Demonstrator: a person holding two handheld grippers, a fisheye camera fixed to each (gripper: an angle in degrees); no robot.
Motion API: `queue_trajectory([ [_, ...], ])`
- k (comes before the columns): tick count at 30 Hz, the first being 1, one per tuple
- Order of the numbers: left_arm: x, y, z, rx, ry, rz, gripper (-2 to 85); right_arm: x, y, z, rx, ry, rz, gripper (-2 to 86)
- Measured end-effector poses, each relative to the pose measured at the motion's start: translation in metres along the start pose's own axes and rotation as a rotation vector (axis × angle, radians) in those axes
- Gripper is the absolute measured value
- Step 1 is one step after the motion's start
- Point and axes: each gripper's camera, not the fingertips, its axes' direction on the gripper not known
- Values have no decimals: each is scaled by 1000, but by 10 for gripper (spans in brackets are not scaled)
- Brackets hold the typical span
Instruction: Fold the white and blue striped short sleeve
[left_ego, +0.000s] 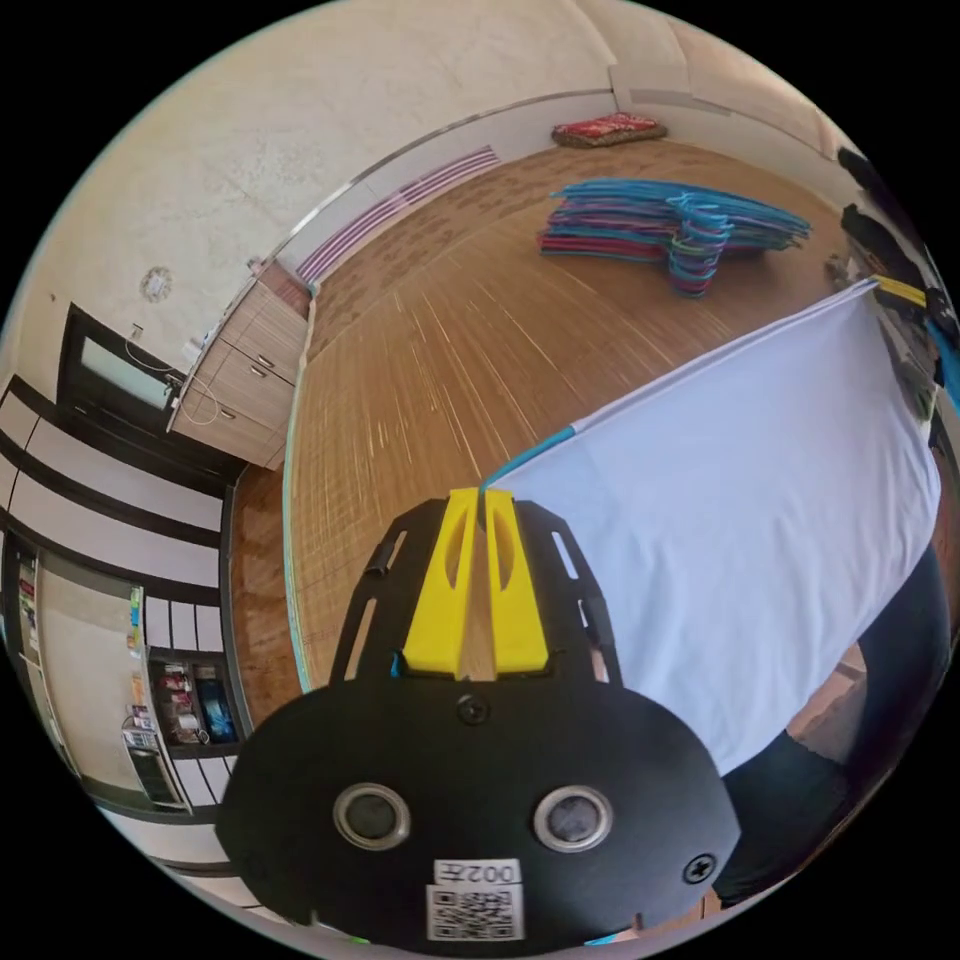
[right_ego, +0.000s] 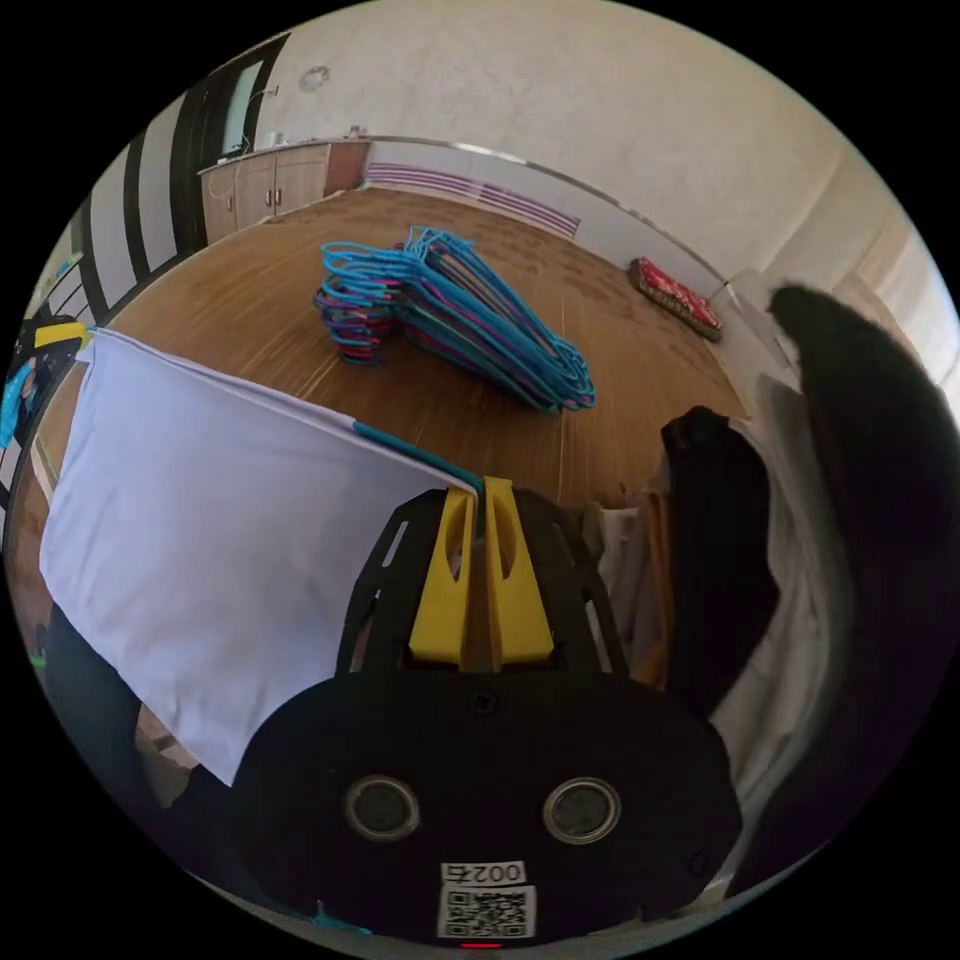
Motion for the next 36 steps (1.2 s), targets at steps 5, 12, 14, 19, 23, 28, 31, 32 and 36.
queue_trajectory([
  [5,-13,-45,67,-68,61,2,-5,8,-42,57,-102,-8,-24,5],
  [12,-48,-91,132,-152,183,2,60,31,-86,108,-200,-71,-30,48],
  [14,-61,-99,137,-146,205,12,70,41,-94,111,-201,-68,-18,47],
  [19,-100,-118,143,-139,269,43,86,68,-106,106,-181,-84,20,31],
  [23,-121,-130,147,-151,273,63,95,78,-109,97,-161,-85,12,29],
  [28,-150,-145,163,-192,376,57,78,80,-102,91,-153,-139,-8,26],
  [31,-172,-148,173,-178,552,10,52,77,-95,88,-157,-137,-49,26],
  [32,-177,-148,174,-170,575,-3,46,77,-93,86,-159,-139,-60,27],
  [36,-209,-139,181,-129,530,-146,29,80,-86,83,-157,-157,-68,34],
])
